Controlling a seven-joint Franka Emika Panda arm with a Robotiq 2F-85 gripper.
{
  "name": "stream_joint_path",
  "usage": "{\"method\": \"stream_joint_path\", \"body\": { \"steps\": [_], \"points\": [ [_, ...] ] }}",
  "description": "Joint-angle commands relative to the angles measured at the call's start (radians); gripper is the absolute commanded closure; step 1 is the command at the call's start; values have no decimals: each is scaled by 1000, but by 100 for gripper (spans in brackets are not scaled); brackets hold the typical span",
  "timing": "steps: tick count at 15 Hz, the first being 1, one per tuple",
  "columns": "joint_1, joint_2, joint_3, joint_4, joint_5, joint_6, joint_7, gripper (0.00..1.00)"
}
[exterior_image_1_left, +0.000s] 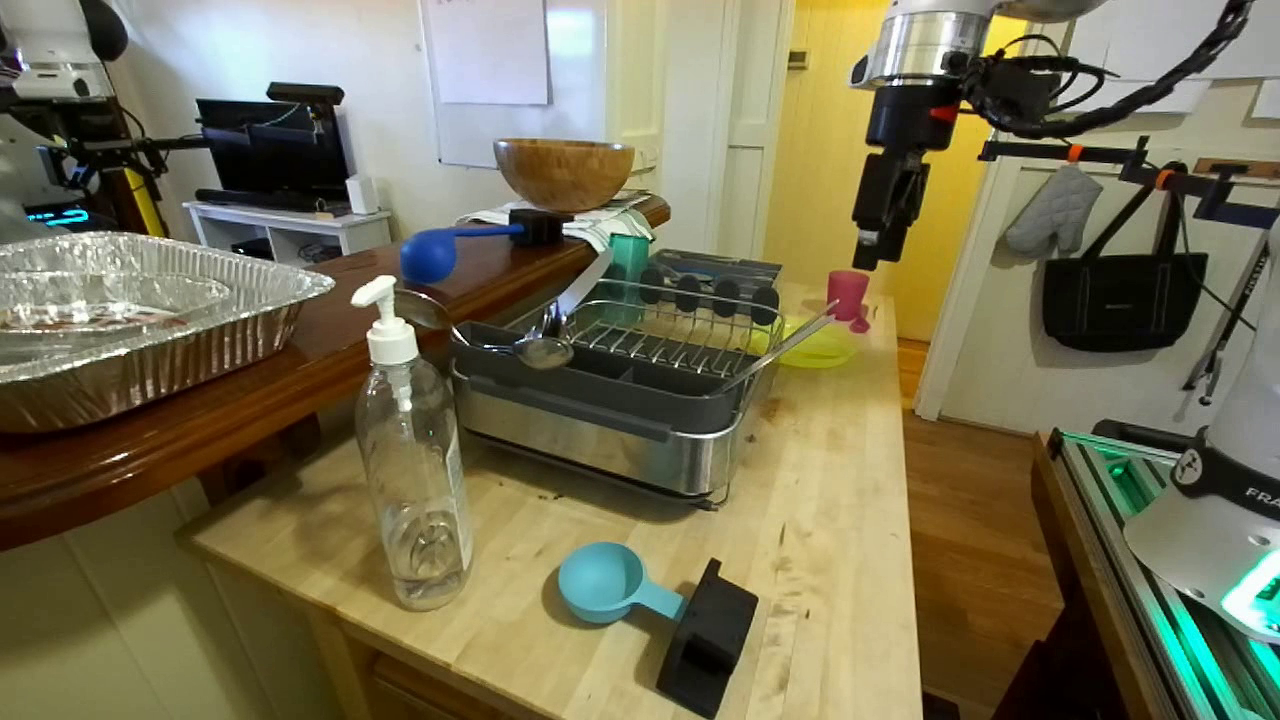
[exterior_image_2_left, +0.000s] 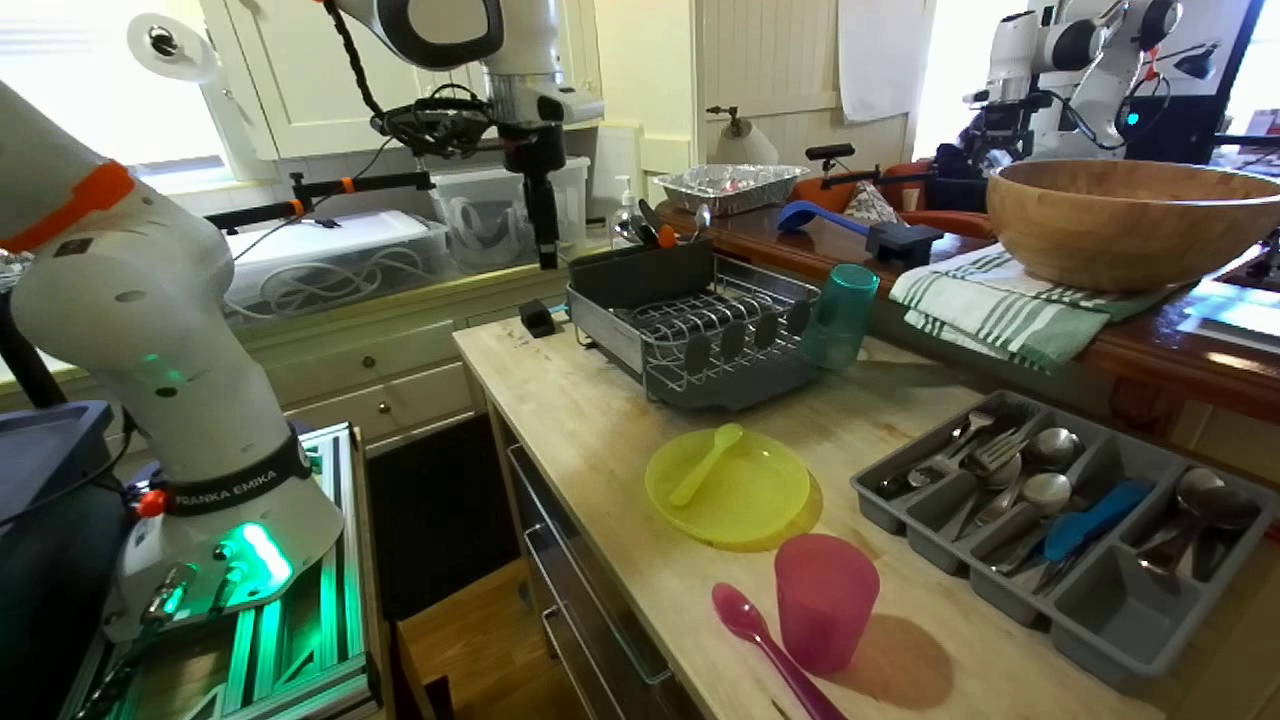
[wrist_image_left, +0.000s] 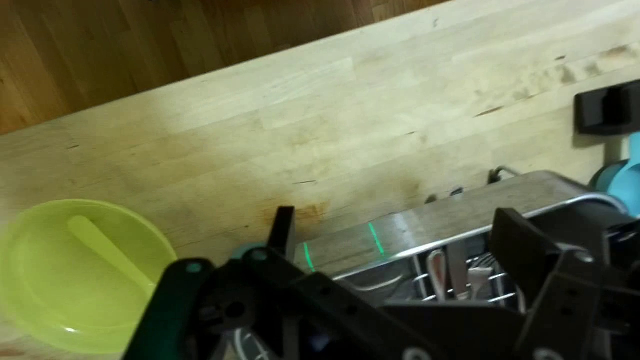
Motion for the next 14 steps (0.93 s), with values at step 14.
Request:
{"method": "stream_joint_path", "body": {
  "steps": [14],
  "points": [
    [-237,206,-227,-26,-219,281,-50,0]
  ]
}}
